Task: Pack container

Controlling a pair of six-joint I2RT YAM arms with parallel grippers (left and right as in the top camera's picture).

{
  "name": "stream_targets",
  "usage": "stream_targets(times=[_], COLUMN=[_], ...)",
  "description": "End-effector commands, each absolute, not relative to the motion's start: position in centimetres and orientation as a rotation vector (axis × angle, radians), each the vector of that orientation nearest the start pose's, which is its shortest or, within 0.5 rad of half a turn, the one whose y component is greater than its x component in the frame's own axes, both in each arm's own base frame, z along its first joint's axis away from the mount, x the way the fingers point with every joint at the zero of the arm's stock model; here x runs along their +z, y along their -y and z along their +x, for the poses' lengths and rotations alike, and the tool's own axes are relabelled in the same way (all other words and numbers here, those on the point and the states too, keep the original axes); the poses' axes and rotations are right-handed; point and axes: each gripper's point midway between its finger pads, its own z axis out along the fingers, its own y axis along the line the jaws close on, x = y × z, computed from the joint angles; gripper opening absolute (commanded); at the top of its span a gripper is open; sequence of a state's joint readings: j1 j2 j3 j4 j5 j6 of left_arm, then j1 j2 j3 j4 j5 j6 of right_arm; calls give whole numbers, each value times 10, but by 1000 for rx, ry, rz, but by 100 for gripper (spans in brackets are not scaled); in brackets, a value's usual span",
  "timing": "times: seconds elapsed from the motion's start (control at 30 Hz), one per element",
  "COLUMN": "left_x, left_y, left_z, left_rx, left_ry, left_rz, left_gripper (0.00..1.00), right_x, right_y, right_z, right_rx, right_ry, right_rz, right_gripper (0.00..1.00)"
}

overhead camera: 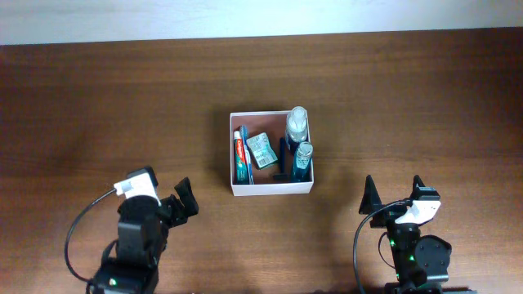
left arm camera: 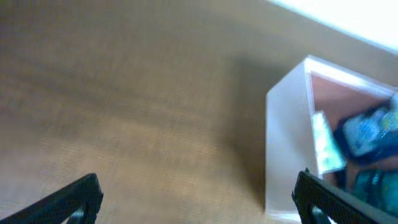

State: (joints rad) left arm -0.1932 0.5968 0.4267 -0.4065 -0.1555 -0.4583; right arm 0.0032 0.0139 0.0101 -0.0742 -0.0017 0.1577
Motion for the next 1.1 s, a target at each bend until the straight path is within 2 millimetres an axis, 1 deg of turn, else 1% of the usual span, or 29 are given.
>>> stream_targets(times=[0.0,0.1,0.23,0.33,0.5,0.8,1.07], left_x=[149,157,168,172,180,176,170], left_y=[17,17,15,14,12,-5,-15], left_z=[260,265,267,266,264,259,252], left_rx=[-220,-252,-277,-280,-248,-212,-178], left_ry=[-2001,-1878,-1756,-1717,-1619,-1549,-1556], left_rz=[-388,-383,-385,-382,-312,-356,-381], left_gripper=[99,99,99,99,99,99,99], right_x=[156,156,156,156,156,156,156], right_y=[1,1,1,1,1,1,1], right_z=[246,246,246,246,246,246,246], right_rx=[116,116,116,116,116,116,116], right_ry=[-1644,-1644,-1644,-1644,-1644,-1644,-1644], right_rz=[133,134,133,133,133,133,133], right_gripper=[98,98,98,98,98,98,98])
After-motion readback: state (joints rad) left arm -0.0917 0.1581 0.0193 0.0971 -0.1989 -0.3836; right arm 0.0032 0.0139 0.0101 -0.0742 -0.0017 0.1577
